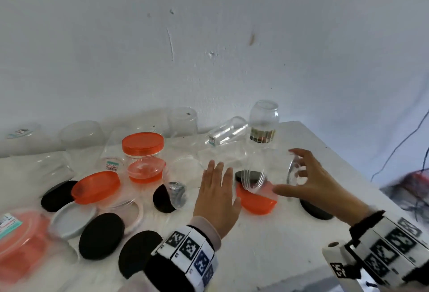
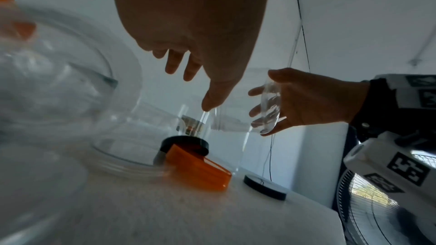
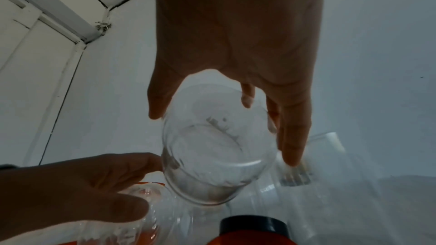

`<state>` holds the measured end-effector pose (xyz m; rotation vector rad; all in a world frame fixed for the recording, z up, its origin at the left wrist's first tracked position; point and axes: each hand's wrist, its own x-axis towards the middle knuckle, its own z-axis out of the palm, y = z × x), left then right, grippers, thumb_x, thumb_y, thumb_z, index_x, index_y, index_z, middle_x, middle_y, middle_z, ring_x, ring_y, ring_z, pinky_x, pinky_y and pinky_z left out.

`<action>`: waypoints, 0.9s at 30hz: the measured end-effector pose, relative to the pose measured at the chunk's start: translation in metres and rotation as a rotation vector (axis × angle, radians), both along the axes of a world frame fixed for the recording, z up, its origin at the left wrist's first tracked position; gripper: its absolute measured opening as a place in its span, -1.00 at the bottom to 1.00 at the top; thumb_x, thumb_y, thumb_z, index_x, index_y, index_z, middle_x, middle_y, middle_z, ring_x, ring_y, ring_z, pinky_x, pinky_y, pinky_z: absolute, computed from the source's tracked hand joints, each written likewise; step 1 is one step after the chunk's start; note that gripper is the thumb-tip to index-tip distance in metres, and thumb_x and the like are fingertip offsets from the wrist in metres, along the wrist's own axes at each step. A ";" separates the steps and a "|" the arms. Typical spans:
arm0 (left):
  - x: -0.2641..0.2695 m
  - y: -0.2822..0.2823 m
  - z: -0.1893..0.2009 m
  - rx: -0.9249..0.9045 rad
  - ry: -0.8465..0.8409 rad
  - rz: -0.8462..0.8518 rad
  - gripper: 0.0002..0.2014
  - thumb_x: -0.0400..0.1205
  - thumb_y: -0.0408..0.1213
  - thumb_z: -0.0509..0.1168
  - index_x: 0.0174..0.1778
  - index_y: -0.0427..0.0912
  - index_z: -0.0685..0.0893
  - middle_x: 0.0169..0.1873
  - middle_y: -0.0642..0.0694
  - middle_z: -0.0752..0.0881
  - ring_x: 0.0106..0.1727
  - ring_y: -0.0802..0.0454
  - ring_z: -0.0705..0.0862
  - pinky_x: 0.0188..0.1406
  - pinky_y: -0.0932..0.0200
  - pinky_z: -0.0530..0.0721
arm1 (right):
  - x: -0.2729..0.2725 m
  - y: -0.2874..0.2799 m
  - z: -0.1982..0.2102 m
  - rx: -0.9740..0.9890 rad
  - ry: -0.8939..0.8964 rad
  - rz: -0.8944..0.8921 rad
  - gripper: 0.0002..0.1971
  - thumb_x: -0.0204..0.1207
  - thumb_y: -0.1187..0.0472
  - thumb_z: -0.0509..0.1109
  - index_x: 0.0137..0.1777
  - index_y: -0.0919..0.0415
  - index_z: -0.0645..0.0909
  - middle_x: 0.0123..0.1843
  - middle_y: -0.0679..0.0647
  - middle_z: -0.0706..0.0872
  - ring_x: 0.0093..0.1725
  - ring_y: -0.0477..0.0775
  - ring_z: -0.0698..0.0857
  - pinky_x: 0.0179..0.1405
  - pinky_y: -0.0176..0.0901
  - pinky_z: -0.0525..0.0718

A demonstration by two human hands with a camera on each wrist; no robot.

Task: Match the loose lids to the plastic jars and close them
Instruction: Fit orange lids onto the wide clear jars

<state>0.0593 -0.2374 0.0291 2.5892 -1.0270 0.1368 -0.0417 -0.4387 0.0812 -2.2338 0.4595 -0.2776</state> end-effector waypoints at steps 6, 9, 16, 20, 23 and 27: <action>-0.004 -0.042 -0.022 0.043 0.267 -0.081 -0.23 0.67 -0.08 0.18 0.65 -0.28 -0.12 0.64 -0.18 0.02 0.67 -0.07 -0.06 0.63 0.15 -0.05 | -0.044 -0.010 -0.012 0.075 0.009 -0.141 0.09 -0.25 -0.47 0.59 0.33 -0.15 0.30 0.23 -0.10 0.54 0.11 -0.08 0.65 0.15 0.04 0.68; -0.001 -0.056 -0.028 0.088 0.451 0.010 -0.04 0.58 0.04 0.31 0.64 -0.31 -0.19 0.61 -0.24 0.06 0.64 -0.16 0.04 0.59 0.07 0.14 | -0.059 -0.011 -0.018 0.109 0.029 -0.158 0.01 -0.27 -0.46 0.58 0.23 -0.15 0.33 0.22 -0.15 0.49 0.11 -0.09 0.65 0.14 -0.03 0.67; 0.003 -0.077 -0.021 0.177 0.420 0.067 0.16 0.47 0.18 0.39 0.62 -0.27 -0.32 0.55 -0.24 0.18 0.50 -0.17 0.28 0.41 -0.01 0.41 | -0.072 -0.009 -0.030 0.158 0.087 -0.100 0.00 -0.18 -0.44 0.57 0.33 -0.20 0.36 0.24 -0.19 0.41 0.11 -0.11 0.60 0.18 -0.05 0.67; 0.007 -0.072 -0.017 0.175 0.451 0.072 0.17 0.46 0.19 0.41 0.63 -0.24 -0.31 0.55 -0.24 0.19 0.52 -0.17 0.26 0.44 -0.02 0.39 | -0.068 -0.008 -0.034 0.224 0.083 -0.094 -0.11 -0.16 -0.41 0.58 0.22 -0.09 0.50 0.18 -0.08 0.62 0.11 -0.08 0.66 0.15 -0.06 0.67; 0.011 -0.062 -0.015 0.154 0.443 0.081 0.17 0.45 0.17 0.44 0.64 -0.21 -0.28 0.55 -0.23 0.21 0.53 -0.15 0.26 0.44 0.01 0.37 | -0.063 -0.005 -0.034 0.252 0.141 -0.077 -0.14 -0.17 -0.41 0.63 0.16 -0.08 0.51 0.10 -0.09 0.67 0.01 -0.20 0.69 -0.11 -0.38 0.61; 0.013 -0.052 -0.006 0.103 0.414 0.095 0.15 0.42 0.13 0.48 0.64 -0.21 -0.20 0.54 -0.23 0.24 0.54 -0.14 0.29 0.45 0.04 0.37 | -0.058 -0.002 -0.036 0.275 0.205 -0.056 -0.28 -0.02 -0.26 0.63 0.12 -0.02 0.50 -0.03 -0.04 0.66 -0.18 -0.25 0.66 -0.27 -0.48 0.55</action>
